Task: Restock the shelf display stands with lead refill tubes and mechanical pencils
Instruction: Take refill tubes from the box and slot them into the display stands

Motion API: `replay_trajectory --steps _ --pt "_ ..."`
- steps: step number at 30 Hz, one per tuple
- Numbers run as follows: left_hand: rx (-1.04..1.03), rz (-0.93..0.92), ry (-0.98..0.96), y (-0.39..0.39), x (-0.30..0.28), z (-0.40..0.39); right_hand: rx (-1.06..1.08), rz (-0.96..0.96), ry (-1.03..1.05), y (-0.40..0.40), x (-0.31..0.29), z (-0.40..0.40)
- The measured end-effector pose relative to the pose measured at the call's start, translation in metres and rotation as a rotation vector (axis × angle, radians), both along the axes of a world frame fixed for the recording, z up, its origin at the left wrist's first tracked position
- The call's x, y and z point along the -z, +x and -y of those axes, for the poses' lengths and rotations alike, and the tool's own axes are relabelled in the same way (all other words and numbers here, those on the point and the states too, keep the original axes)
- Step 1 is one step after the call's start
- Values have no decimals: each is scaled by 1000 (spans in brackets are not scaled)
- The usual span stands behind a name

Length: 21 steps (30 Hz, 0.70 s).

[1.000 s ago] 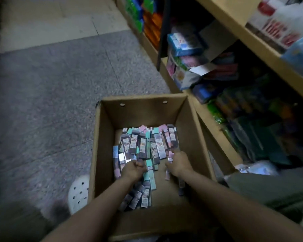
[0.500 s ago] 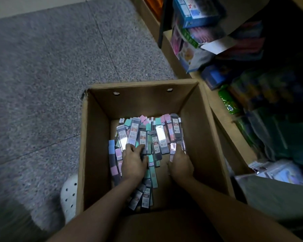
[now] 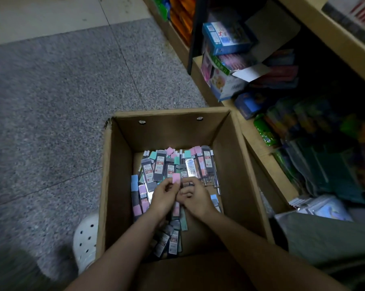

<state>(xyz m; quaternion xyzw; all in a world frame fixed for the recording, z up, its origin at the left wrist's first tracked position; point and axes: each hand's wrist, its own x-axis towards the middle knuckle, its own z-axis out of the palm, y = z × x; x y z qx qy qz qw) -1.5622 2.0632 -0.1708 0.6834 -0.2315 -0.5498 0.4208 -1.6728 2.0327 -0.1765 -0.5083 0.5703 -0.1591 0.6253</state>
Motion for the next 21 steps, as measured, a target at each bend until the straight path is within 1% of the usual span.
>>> replay_trajectory --steps 2,3,4,6,7,12,15,17,21 --pt "-89 -29 23 5 1 3 -26 30 16 -2 -4 13" --pt "-133 -29 40 9 2 4 -25 -32 -14 -4 -5 22" --pt "-171 -41 51 11 3 7 -38 -161 -98 -7 -5 32" --pt "-201 -69 46 14 6 11 -135 -458 -303 -13 -4 53" --pt "-193 -62 41 15 8 12 -207 -549 -349 -14 -4 63" --pt "-159 -58 41 13 15 20 -622 -839 -361 -5 7 91" --pt "-137 -95 36 10 20 21 -727 -911 -446 -1 17 94" --pt "-148 -114 39 7 24 20 -703 -909 -482 0 22 94" --pt "-171 -122 64 4 27 19 -575 -833 -529 1 20 88"
